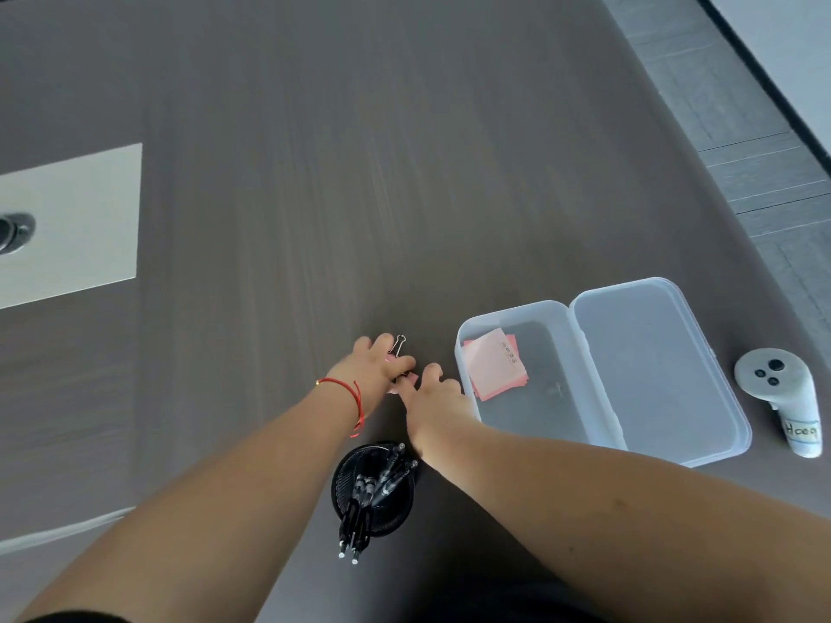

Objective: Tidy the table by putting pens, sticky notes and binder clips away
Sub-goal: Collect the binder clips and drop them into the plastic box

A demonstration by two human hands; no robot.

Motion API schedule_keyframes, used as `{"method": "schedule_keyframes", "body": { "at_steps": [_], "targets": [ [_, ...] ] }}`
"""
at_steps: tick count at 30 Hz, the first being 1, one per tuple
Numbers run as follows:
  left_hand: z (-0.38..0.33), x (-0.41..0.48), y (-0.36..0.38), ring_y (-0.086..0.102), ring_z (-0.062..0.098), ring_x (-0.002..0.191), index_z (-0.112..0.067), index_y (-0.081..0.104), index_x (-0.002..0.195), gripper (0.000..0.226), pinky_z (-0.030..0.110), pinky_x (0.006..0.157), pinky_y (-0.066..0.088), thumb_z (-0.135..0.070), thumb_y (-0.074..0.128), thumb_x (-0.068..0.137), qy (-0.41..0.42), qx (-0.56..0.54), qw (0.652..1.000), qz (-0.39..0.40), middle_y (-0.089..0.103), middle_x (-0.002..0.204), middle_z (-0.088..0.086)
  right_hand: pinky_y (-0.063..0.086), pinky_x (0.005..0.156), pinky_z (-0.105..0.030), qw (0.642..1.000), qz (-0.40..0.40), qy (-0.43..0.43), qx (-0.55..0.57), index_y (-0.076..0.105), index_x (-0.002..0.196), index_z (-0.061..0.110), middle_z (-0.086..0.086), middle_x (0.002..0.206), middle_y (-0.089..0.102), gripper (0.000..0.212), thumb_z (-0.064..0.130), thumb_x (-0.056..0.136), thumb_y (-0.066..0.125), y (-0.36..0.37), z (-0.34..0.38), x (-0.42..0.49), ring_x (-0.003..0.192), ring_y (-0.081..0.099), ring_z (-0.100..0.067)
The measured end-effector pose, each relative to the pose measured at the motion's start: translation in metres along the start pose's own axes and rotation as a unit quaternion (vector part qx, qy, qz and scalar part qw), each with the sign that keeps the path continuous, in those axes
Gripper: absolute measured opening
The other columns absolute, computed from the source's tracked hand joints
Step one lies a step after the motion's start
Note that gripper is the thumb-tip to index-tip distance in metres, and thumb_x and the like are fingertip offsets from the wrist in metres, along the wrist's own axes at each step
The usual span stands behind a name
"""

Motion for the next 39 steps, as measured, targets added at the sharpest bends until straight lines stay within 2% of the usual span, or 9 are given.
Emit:
{"method": "schedule_keyframes", "body": {
  "at_steps": [4,8,19,27,30,33,35,37,39],
  "targets": [
    [-0.001,-0.002,-0.001,0.04,0.034,0.113,-0.022,0.044,0.131,0.039,0.04,0.082,0.049,-0.013,0.045,0.093,0.014,0.005,1.0,-0.014,0.034,0.135,0.012,0.054,0.083,-0.04,0.999,-0.005,-0.004,0.038,0.022,0.143,0.025,-0.018,0.133,0.026,0.086,0.009,0.075,0.071,-0.001,0.0,0.002,0.107,0.049,-0.039],
    [-0.001,-0.002,-0.002,0.043,0.033,0.11,-0.019,0.045,0.127,0.046,0.038,0.077,0.046,0.002,0.044,0.086,0.017,0.004,1.0,0.002,0.033,0.134,0.012,0.051,0.082,-0.041,0.999,-0.009,-0.01,0.053,0.026,0.142,0.025,-0.016,0.13,0.03,0.08,0.006,0.077,0.069,0.0,0.001,0.004,0.107,0.049,-0.038],
    [0.002,-0.01,0.003,0.042,0.033,0.11,-0.015,0.048,0.118,0.044,0.036,0.073,0.043,0.008,0.039,0.081,0.004,-0.025,1.0,-0.006,0.034,0.128,0.014,0.05,0.078,-0.042,0.99,-0.061,-0.013,0.125,0.024,0.141,0.036,-0.013,0.121,0.036,0.076,0.0,0.082,0.057,0.013,0.001,-0.003,0.1,0.051,-0.036],
    [0.017,-0.013,0.031,0.04,0.029,0.096,-0.015,0.051,0.109,0.038,0.039,0.08,0.05,0.008,0.043,0.08,-0.061,-0.118,0.989,-0.066,0.036,0.114,0.012,0.044,0.078,-0.038,0.989,-0.052,-0.019,0.136,0.042,0.131,0.015,-0.013,0.126,0.037,0.05,-0.005,0.085,0.046,0.014,0.001,-0.005,0.106,0.047,-0.035],
    [0.026,-0.016,0.039,0.036,0.024,0.089,-0.015,0.055,0.104,0.026,0.037,0.081,0.05,0.002,0.046,0.086,-0.122,-0.201,0.967,-0.094,0.033,0.104,0.006,0.044,0.077,-0.039,0.985,-0.051,-0.005,0.165,0.048,0.121,0.012,-0.012,0.125,0.039,0.046,-0.01,0.081,0.048,0.012,-0.002,-0.007,0.108,0.047,-0.034],
    [0.029,-0.022,0.035,0.041,0.023,0.077,-0.02,0.055,0.089,0.017,0.029,0.071,0.047,-0.006,0.047,0.093,-0.199,-0.347,0.91,-0.114,0.032,0.102,0.003,0.048,0.081,-0.039,0.972,-0.047,0.011,0.229,0.05,0.118,0.015,-0.009,0.125,0.039,0.048,-0.013,0.079,0.05,0.009,-0.003,-0.009,0.105,0.048,-0.031],
    [0.031,-0.025,0.036,0.039,0.02,0.063,-0.019,0.045,0.072,0.026,0.025,0.058,0.042,-0.006,0.043,0.094,-0.214,-0.433,0.864,-0.139,0.034,0.101,0.005,0.048,0.075,-0.034,0.957,-0.063,0.007,0.284,0.051,0.115,0.017,-0.007,0.123,0.039,0.043,-0.009,0.081,0.054,0.003,-0.001,-0.013,0.095,0.048,-0.024],
    [0.035,-0.029,0.04,0.041,0.021,0.062,-0.021,0.038,0.065,0.033,0.024,0.058,0.043,-0.005,0.043,0.094,-0.233,-0.474,0.836,-0.148,0.04,0.107,0.006,0.048,0.073,-0.028,0.937,-0.098,-0.012,0.334,0.052,0.115,0.018,-0.005,0.121,0.042,0.033,-0.001,0.088,0.054,-0.008,-0.002,-0.02,0.087,0.051,-0.02],
    [0.04,-0.033,0.044,0.04,0.021,0.062,-0.021,0.037,0.064,0.035,0.03,0.06,0.045,-0.008,0.046,0.095,-0.251,-0.478,0.829,-0.15,0.042,0.107,0.011,0.048,0.07,-0.025,0.915,-0.135,-0.022,0.38,0.055,0.113,0.018,-0.004,0.112,0.045,0.026,0.003,0.092,0.052,-0.025,-0.013,-0.031,0.081,0.054,-0.017]
  ]
}}
Point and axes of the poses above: each hand's wrist, its own x-axis towards the middle knuckle, its own y-axis out of the palm, z = x × y, the point moved 1 cm from there along x, towards the middle knuckle
